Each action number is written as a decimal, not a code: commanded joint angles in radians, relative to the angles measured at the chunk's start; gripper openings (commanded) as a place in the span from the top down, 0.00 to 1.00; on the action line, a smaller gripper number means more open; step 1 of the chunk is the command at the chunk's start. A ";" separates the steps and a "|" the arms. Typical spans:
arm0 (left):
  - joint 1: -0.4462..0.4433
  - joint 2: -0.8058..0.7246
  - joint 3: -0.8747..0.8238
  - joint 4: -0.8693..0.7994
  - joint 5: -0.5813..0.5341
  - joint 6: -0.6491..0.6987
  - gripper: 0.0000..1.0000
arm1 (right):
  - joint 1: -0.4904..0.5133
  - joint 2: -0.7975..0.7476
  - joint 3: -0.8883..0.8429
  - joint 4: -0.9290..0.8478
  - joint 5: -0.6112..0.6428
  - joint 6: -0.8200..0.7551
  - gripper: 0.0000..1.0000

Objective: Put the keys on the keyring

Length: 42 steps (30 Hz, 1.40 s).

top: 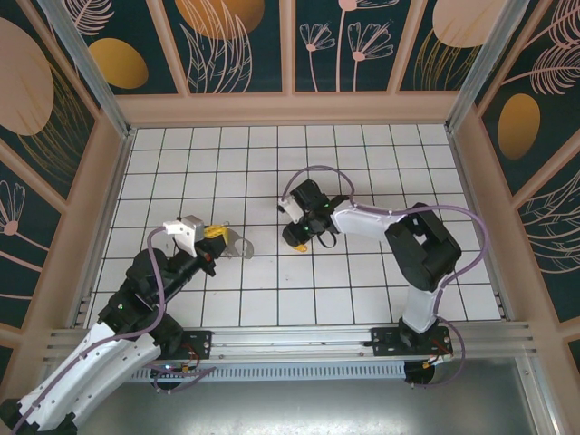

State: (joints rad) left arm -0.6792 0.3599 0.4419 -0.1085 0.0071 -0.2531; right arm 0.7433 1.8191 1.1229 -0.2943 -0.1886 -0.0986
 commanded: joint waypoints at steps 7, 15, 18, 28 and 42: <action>0.006 0.002 -0.006 0.052 0.027 -0.005 1.00 | 0.006 -0.061 -0.003 -0.071 -0.007 -0.096 0.64; 0.006 0.003 -0.014 0.061 0.022 -0.010 1.00 | 0.071 -0.025 0.026 -0.100 0.047 -0.110 0.66; 0.005 0.005 -0.014 0.061 0.022 -0.010 1.00 | 0.093 0.006 0.049 -0.118 0.085 -0.107 0.67; 0.005 0.001 -0.012 0.061 0.023 -0.010 1.00 | 0.120 0.079 0.109 -0.146 0.160 -0.092 0.69; 0.006 0.001 -0.014 0.061 0.024 -0.011 1.00 | 0.166 0.124 0.120 -0.178 0.256 -0.079 0.79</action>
State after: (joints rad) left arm -0.6792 0.3691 0.4297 -0.1078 0.0181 -0.2535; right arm 0.9031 1.9171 1.2209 -0.4294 0.0185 -0.1898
